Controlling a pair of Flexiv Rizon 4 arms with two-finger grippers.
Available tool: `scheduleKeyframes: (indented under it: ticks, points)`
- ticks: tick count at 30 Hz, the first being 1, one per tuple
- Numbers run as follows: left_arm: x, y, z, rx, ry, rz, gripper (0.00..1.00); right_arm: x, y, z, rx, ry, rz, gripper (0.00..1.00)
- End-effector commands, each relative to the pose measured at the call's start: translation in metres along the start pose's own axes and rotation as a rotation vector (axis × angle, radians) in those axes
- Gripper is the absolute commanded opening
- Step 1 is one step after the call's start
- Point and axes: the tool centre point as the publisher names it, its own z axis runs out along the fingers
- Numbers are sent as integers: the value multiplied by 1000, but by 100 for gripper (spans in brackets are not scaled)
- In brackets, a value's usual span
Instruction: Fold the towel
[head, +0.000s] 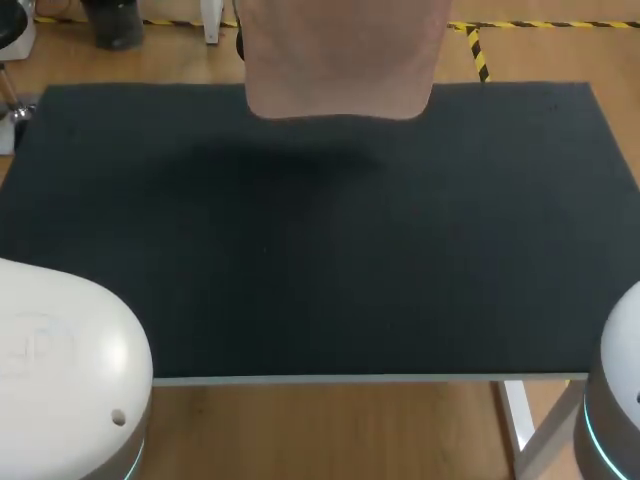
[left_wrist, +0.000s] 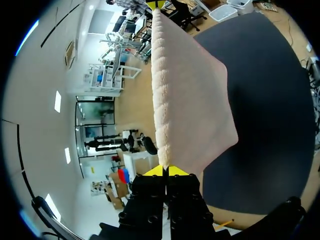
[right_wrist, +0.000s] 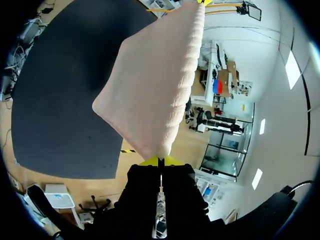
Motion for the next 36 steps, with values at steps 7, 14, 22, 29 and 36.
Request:
scheduleKeyframes:
  ticks: [7, 14, 22, 29, 36]
  points:
    - [58, -11, 18, 43, 69, 13, 0, 51, 11, 39, -67, 120, -60, 0]
    - [118, -19, -1, 58, 205, 14, 0, 121, 30, 34, -131, 295, -40, 0]
    - [179, -20, -29, 64, 339, -41, 0, 162, 48, 15, -185, 398, -66, 0]
    - [220, -28, -39, 54, 434, -54, 0, 187, 62, 9, -201, 451, -86, 0]
    - [262, -34, 5, -1, 613, -102, 0, 223, 71, 38, -173, 528, -57, 0]
